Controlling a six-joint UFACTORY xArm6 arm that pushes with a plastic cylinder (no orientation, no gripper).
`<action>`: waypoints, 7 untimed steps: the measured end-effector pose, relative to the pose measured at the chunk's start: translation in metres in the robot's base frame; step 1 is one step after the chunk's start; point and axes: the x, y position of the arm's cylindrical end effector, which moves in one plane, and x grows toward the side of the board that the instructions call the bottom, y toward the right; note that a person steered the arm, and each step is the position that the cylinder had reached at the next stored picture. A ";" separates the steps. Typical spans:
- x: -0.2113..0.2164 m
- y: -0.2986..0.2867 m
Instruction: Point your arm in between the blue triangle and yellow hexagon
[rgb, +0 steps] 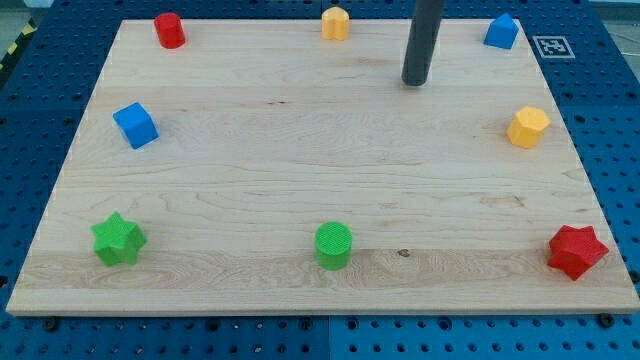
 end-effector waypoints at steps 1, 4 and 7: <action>0.000 0.035; 0.002 0.105; 0.010 0.110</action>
